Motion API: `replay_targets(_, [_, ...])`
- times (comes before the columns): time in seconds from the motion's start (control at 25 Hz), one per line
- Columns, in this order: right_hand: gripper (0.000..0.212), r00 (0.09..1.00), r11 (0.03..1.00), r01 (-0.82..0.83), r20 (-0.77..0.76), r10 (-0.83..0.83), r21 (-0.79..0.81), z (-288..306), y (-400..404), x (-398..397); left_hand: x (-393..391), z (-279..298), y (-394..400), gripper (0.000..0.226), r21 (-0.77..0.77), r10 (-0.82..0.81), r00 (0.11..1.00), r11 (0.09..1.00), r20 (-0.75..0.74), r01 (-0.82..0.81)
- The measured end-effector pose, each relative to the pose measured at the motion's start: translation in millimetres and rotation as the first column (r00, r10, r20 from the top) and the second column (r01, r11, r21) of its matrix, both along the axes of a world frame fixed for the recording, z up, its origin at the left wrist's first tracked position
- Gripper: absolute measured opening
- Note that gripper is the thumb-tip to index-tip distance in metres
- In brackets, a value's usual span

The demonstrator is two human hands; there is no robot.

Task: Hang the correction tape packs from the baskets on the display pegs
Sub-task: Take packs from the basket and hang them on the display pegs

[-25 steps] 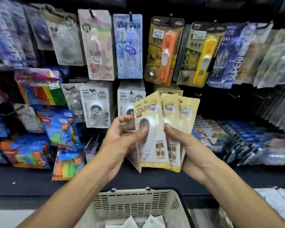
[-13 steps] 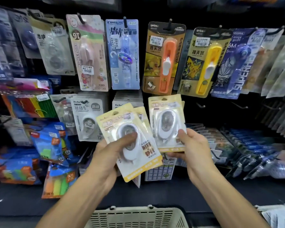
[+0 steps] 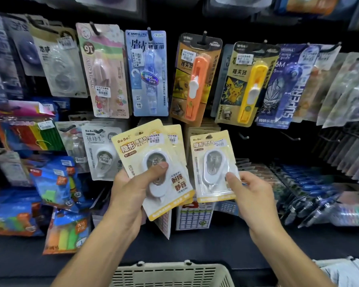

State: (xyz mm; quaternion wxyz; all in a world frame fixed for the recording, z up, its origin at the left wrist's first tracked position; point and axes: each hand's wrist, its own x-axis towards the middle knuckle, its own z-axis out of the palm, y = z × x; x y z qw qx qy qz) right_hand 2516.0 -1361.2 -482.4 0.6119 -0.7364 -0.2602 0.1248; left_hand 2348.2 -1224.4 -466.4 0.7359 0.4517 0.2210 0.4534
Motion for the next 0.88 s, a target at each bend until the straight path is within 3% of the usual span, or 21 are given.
replay_targets(0.08, [0.014, 0.981, 1.000, -0.015, -0.195, 0.016, 0.007, -1.9, 1.7, -1.6, -2.5, -1.3, 0.6, 0.052, 0.009, 0.005, 1.000, 1.000, -0.010, -0.005])
replay_targets(0.16, [0.040, 0.921, 0.999, -0.050, -0.388, 0.040, -0.015, -6.7, 1.8, -8.5, -2.2, -5.1, 1.8, 0.059, 0.016, 0.002, 0.999, 1.000, -0.041, -0.002])
replay_targets(0.24, [0.048, 0.962, 0.993, -0.104, -0.258, 0.085, -0.061, -10.9, 2.6, -17.3, 1.5, -8.1, -0.3, 0.064, 0.027, -0.016, 0.995, 0.999, -0.095, 0.019])
replay_targets(0.32, [0.039, 0.949, 0.958, -0.287, -0.126, 0.288, 0.023, -11.5, 6.6, -29.2, 7.1, -10.4, -4.5, 0.067, 0.043, -0.070, 0.985, 0.996, -0.158, 0.078])
replay_targets(0.4, [0.022, 0.918, 0.922, -0.371, -0.106, 0.383, 0.115, -10.5, 14.5, -33.9, 10.7, -12.0, -7.5, 0.066, 0.069, -0.132, 0.968, 0.986, -0.215, 0.149])
replay_targets(0.48, [0.003, 0.930, 0.939, -0.303, -0.166, 0.329, 0.164, -7.6, 19.0, -33.4, 11.3, -12.9, -6.2, 0.063, 0.040, -0.205, 0.953, 0.975, -0.224, 0.219])
replay_targets(0.56, [0.012, 0.948, 0.966, -0.212, -0.208, 0.239, 0.146, -8.0, 19.0, -28.2, 10.1, -12.0, -4.6, 0.055, 0.011, -0.243, 0.948, 0.968, -0.205, 0.251])
replay_targets(0.72, [0.018, 0.980, 0.991, 0.000, -0.198, 0.026, 0.134, -9.0, 13.8, -11.9, 7.3, -6.7, 2.0, 0.034, -0.016, -0.068, 0.983, 0.998, -0.170, 0.066])
replay_targets(0.88, [0.012, 0.986, 0.976, 0.121, -0.137, -0.097, 0.183, -10.2, 10.4, -4.3, 2.1, -0.8, 5.2, 0.031, 0.016, 0.026, 0.993, 1.000, -0.115, -0.025])
